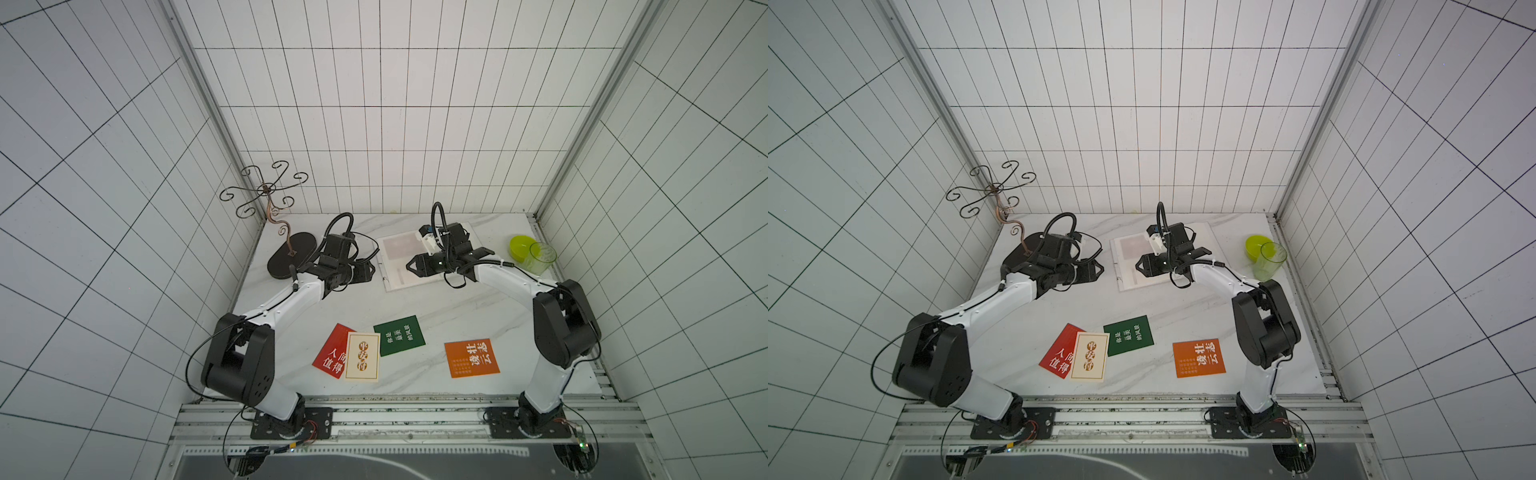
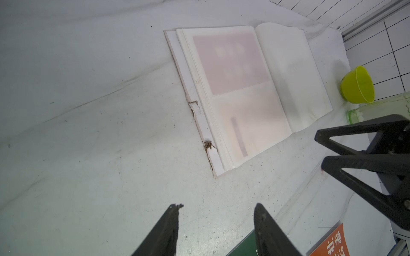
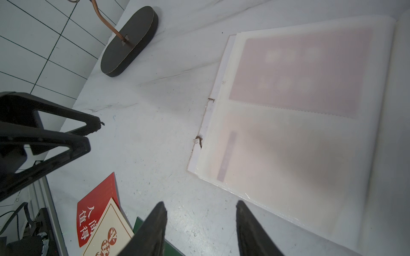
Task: Place the photos into the photo albums
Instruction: Turn the page of the photo album at the center of the board, then pick up the photo at the center of the board.
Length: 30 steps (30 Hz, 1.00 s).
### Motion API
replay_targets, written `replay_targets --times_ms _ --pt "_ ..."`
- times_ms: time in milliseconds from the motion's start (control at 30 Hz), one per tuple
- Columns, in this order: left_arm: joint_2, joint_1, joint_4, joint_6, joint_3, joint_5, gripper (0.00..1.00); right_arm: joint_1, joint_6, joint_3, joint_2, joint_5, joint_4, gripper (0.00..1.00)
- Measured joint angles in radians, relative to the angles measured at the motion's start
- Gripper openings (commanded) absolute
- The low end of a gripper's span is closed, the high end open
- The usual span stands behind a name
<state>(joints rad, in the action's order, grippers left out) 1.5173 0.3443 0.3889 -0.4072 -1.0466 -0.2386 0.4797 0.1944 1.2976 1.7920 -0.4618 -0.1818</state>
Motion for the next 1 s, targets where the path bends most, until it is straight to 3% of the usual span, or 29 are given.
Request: replay_targets --times_ms 167,533,733,1000 --pt "-0.035 0.021 0.029 0.008 0.024 -0.006 0.55 0.001 0.034 -0.057 -0.059 0.014 0.0 0.53" --pt "-0.051 0.263 0.1 0.041 0.035 -0.051 0.55 0.0 0.135 -0.316 -0.244 0.018 0.01 0.53" --pt "-0.041 0.325 0.119 0.041 0.108 -0.095 0.55 0.0 0.196 -0.424 -0.232 -0.06 0.081 0.53" --pt "-0.021 0.347 0.143 0.046 0.192 -0.163 0.55 0.0 0.221 -0.444 -0.133 -0.148 0.201 0.53"
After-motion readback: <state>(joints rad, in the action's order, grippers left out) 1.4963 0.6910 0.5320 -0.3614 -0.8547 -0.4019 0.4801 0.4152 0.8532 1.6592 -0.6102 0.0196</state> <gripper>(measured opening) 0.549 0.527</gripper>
